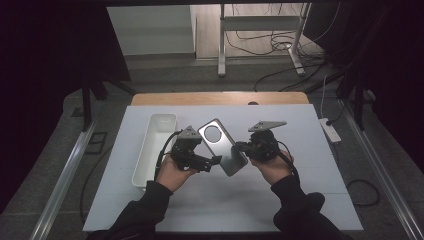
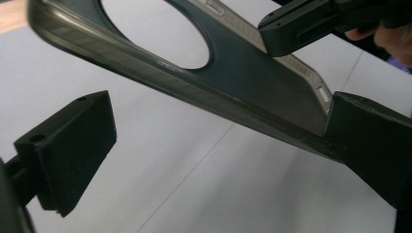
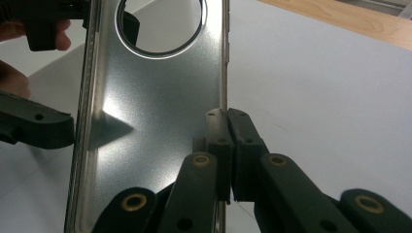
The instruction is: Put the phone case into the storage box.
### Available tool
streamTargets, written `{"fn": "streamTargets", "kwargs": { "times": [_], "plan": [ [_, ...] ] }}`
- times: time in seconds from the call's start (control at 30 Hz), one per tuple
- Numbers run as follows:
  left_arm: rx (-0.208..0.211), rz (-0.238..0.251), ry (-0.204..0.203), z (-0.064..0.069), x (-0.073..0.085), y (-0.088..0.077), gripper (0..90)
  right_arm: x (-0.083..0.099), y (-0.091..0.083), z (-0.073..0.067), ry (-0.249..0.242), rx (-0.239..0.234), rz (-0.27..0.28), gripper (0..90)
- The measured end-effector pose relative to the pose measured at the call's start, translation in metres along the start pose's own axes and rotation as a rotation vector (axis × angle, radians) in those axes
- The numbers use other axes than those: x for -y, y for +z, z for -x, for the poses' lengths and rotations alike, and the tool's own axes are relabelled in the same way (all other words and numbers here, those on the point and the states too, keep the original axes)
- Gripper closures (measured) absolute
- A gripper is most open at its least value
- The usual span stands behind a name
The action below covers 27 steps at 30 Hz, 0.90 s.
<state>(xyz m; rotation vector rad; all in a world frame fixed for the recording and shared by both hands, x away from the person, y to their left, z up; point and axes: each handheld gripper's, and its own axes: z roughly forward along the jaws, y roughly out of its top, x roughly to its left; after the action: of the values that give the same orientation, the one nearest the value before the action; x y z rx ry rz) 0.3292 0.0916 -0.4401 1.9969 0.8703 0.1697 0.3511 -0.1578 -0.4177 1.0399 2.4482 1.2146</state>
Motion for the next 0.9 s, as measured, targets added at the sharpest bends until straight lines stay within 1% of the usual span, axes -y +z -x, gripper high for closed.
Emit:
{"fn": "streamTargets", "kwargs": {
  "times": [0.13,0.27,0.37,0.47,0.5,0.53,0.57,0.6,0.63,0.67,0.7,0.77,0.87,0.9],
  "plan": [
    [-0.001,-0.003,-0.004,0.001,0.0,0.001,1.6,0.001,0.002,-0.002,-0.004,0.001,-0.003,88.6],
    [0.006,0.005,-0.026,0.001,0.001,0.001,5.3,0.002,0.005,-0.004,-0.01,-0.001,-0.004,88.7],
    [0.022,0.004,-0.038,0.0,0.001,0.001,11.9,0.002,0.006,-0.007,-0.016,-0.005,-0.005,88.7],
    [0.04,0.006,-0.053,-0.001,0.003,0.001,22.3,0.002,0.008,-0.008,-0.018,-0.004,-0.007,88.6],
    [0.049,0.002,-0.064,-0.001,0.003,0.001,26.7,0.003,0.008,-0.008,-0.019,-0.004,-0.006,88.6],
    [0.049,0.002,-0.064,-0.001,0.003,0.001,31.8,0.003,0.008,-0.008,-0.019,-0.004,-0.006,88.6],
    [0.061,0.005,-0.071,-0.002,0.003,0.001,35.6,0.003,0.008,-0.009,-0.022,-0.004,-0.007,88.6],
    [0.067,0.006,-0.081,-0.002,0.004,0.001,35.6,0.003,0.008,-0.009,-0.022,-0.004,-0.007,88.6],
    [0.088,0.001,-0.099,-0.004,0.005,0.002,39.6,0.003,0.008,-0.009,-0.022,-0.004,-0.006,88.6],
    [0.101,0.001,-0.116,-0.005,0.005,0.002,47.7,0.003,0.009,-0.009,-0.025,-0.004,-0.006,88.6],
    [0.116,0.0,-0.13,-0.006,0.006,0.002,50.9,0.004,0.009,-0.009,-0.027,-0.001,-0.008,88.6],
    [0.152,0.003,-0.151,-0.007,0.007,0.002,61.0,0.005,0.011,-0.01,-0.036,0.002,-0.016,88.5],
    [0.208,0.002,-0.173,-0.009,0.007,0.002,72.0,0.007,0.014,-0.012,-0.052,0.012,-0.027,88.4],
    [0.213,0.001,-0.179,-0.009,0.007,0.002,74.6,0.007,0.015,-0.012,-0.054,0.015,-0.032,88.3]
  ]
}}
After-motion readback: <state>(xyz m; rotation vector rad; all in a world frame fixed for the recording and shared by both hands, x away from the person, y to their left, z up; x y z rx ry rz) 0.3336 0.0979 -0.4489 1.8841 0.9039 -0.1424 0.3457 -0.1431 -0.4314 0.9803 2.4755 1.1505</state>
